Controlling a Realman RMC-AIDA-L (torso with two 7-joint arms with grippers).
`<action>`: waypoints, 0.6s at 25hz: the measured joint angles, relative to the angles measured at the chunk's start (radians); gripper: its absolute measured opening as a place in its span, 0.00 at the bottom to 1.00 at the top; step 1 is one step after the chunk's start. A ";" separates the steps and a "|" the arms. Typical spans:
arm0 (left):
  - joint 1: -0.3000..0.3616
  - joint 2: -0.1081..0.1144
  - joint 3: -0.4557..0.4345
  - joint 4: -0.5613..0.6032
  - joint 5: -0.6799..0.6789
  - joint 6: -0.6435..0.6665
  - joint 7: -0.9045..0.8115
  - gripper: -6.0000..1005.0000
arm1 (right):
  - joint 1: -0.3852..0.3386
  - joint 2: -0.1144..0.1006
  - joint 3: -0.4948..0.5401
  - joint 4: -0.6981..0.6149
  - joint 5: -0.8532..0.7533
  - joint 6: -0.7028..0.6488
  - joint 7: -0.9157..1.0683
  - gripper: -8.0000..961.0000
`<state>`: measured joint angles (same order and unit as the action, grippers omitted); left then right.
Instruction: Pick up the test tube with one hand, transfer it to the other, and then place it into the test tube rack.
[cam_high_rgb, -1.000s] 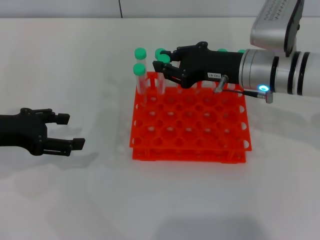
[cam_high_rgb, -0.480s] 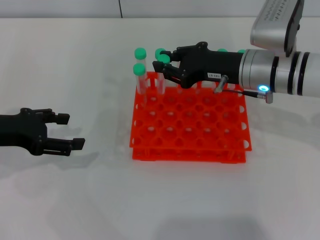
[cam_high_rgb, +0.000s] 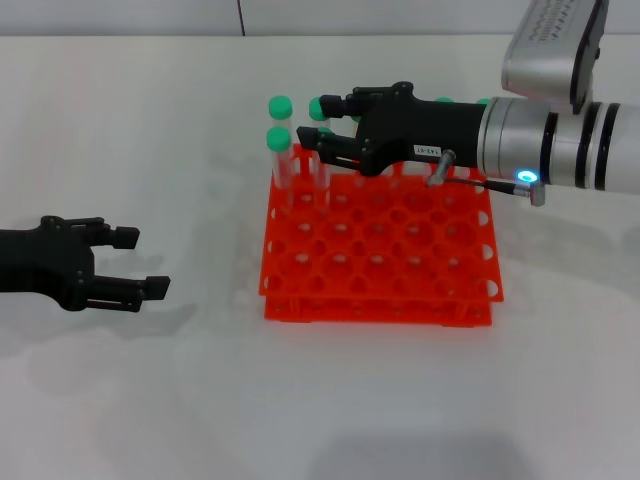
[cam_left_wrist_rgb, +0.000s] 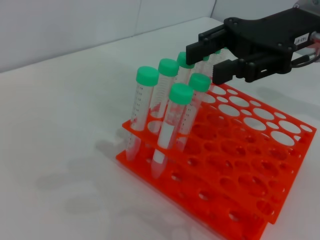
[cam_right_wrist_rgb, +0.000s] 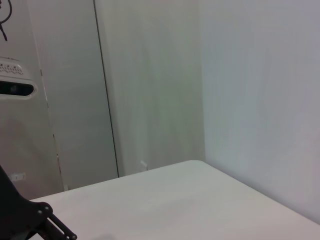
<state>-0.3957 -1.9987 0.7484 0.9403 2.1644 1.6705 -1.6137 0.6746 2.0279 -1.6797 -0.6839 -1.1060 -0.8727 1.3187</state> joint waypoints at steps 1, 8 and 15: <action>0.000 0.000 0.000 0.000 0.000 0.000 0.000 0.89 | -0.001 0.000 0.000 -0.001 0.000 -0.001 -0.002 0.44; 0.002 0.001 -0.008 0.000 -0.009 0.003 0.008 0.89 | -0.053 -0.005 0.003 -0.067 0.000 -0.011 -0.004 0.59; 0.018 0.001 -0.017 -0.002 -0.084 -0.002 0.036 0.89 | -0.171 -0.018 0.042 -0.191 -0.011 -0.057 -0.007 0.63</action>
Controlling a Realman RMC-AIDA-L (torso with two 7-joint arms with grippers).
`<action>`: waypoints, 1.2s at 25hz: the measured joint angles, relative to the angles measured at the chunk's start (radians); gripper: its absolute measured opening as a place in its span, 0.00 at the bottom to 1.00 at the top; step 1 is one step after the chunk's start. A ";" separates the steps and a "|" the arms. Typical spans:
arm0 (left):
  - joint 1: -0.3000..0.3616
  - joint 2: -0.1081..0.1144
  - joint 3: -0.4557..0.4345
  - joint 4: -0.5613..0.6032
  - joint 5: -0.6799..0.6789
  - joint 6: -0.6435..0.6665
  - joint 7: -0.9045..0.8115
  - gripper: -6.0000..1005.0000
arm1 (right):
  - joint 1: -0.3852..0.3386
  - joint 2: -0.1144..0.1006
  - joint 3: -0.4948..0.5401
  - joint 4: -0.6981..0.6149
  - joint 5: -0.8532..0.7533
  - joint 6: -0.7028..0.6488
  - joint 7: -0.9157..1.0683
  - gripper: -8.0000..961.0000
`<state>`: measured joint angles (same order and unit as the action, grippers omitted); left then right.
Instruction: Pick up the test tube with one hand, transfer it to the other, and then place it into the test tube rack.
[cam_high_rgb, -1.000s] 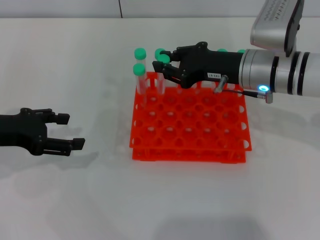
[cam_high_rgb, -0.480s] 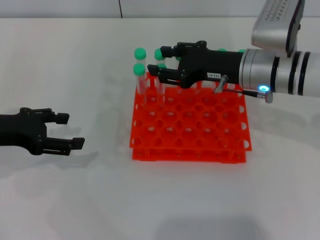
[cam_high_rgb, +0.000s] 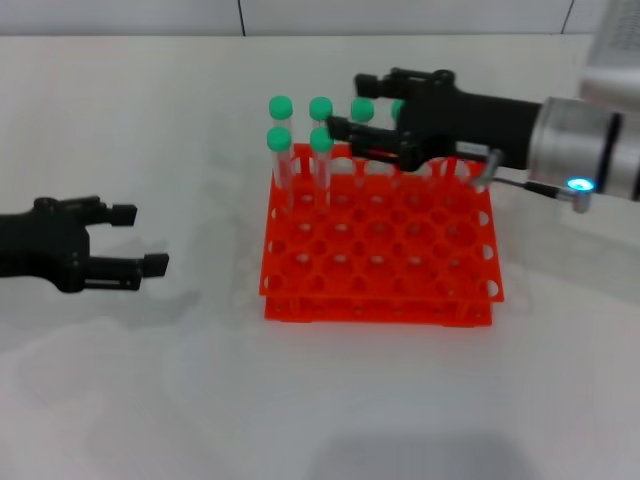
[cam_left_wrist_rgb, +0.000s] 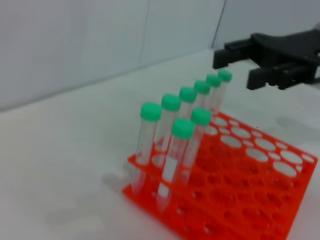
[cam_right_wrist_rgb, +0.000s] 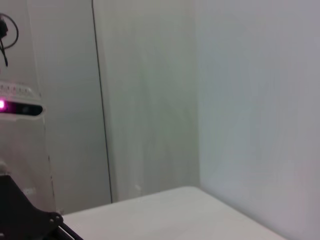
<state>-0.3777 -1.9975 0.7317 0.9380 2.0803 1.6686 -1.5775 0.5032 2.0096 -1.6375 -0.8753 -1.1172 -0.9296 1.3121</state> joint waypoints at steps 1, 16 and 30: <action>-0.001 0.000 -0.006 0.000 -0.008 0.001 0.002 0.89 | -0.011 0.000 0.019 -0.004 -0.002 -0.019 0.000 0.63; 0.001 -0.021 -0.044 -0.001 -0.196 0.014 0.015 0.89 | -0.080 -0.012 0.362 -0.029 -0.309 -0.290 0.122 0.90; 0.009 -0.024 -0.040 -0.001 -0.230 0.023 0.012 0.89 | -0.094 -0.012 0.394 -0.107 -0.454 -0.339 0.161 0.90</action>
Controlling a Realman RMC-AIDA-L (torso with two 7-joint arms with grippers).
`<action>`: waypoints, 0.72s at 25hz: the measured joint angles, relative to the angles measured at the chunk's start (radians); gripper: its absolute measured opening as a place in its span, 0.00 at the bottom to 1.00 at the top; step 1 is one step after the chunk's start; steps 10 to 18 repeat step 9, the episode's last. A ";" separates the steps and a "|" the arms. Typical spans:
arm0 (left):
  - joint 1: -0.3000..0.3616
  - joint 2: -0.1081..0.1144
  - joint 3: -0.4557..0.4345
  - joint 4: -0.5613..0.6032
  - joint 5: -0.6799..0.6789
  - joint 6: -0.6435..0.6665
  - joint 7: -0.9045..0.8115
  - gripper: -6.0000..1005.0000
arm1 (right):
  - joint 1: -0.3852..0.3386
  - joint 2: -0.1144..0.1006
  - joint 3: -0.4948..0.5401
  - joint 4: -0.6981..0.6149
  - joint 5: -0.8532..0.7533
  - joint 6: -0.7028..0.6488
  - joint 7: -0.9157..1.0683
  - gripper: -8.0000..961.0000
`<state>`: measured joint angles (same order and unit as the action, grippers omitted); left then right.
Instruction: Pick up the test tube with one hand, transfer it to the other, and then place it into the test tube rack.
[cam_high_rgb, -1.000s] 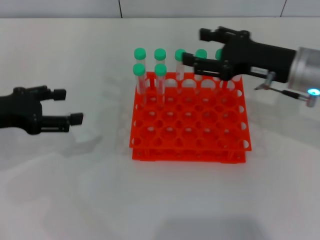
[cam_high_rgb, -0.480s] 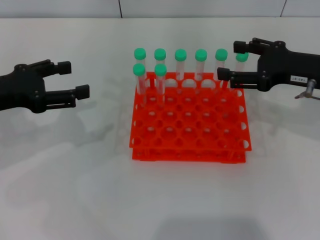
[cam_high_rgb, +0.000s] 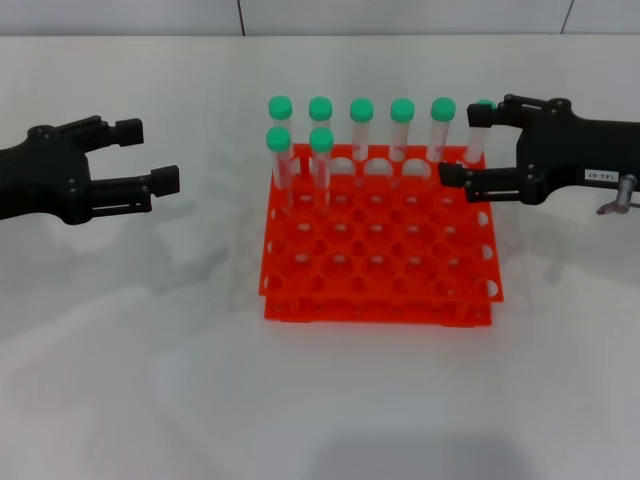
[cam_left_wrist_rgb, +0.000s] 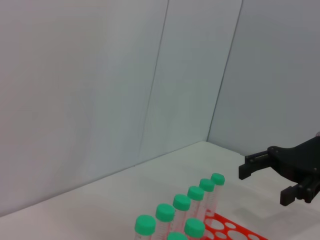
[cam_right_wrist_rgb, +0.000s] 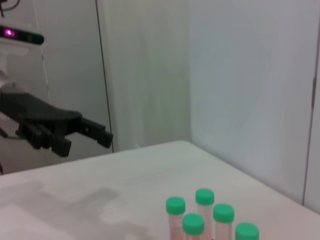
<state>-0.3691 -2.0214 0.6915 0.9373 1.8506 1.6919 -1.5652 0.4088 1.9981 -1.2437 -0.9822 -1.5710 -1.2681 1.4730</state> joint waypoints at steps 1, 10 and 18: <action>0.000 0.001 0.001 0.000 0.001 0.002 -0.001 0.89 | 0.002 0.000 0.000 0.000 -0.002 0.000 0.003 0.90; -0.001 0.006 -0.002 0.000 0.007 0.023 -0.004 0.89 | 0.005 0.001 0.001 0.007 -0.007 -0.001 0.008 0.90; -0.001 0.006 -0.002 0.000 0.007 0.023 -0.004 0.89 | 0.005 0.001 0.001 0.007 -0.007 -0.001 0.008 0.90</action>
